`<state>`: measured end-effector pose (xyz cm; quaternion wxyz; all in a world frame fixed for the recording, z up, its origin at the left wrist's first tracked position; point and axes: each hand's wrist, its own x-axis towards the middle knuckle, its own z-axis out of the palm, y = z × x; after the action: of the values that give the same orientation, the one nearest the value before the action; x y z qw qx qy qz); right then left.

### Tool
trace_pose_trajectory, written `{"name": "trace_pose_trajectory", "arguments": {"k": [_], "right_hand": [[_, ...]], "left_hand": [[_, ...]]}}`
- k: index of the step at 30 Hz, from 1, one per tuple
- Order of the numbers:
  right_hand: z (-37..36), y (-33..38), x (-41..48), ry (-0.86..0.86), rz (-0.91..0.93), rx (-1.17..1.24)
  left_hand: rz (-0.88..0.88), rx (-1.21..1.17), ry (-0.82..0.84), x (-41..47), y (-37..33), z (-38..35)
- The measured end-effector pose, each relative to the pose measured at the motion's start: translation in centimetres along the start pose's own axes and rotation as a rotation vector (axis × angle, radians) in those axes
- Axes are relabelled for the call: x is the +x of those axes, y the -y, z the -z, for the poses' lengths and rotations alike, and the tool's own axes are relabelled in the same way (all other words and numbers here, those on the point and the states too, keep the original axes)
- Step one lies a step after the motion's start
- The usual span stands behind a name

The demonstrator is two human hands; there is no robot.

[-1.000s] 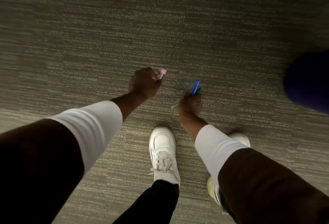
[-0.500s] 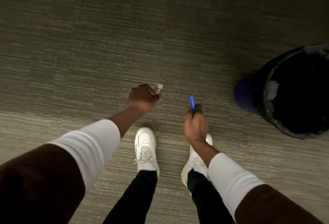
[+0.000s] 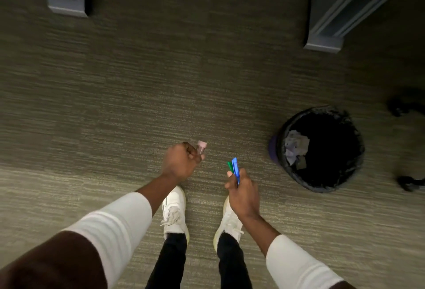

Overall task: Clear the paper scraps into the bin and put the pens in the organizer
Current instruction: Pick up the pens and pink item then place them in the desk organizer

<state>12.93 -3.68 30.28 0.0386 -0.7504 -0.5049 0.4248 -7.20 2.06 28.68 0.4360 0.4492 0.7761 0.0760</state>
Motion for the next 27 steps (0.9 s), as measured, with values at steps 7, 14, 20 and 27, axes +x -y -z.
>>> {"name": "trace_pose_trajectory", "arguments": {"k": [7, 14, 20, 27], "right_hand": [[9.0, 3.7, -2.4, -0.025, 0.034, -0.038], [17.1, 9.6, -4.4, -0.086, 0.077, -0.035], [22.9, 14.7, -6.9, -0.134, 0.092, -0.032], [28.8, 18.3, -10.9, -0.191, 0.126, 0.032]], "left_hand": [[0.068, -0.048, -0.072, -5.4, -4.6, 4.7], [0.059, -0.103, -0.107, -9.7, -9.7, 9.5], [0.003, -0.138, -0.126, -13.1, -14.2, 13.2], [-0.083, -0.095, -0.175, -16.9, -18.8, 17.1]]}}
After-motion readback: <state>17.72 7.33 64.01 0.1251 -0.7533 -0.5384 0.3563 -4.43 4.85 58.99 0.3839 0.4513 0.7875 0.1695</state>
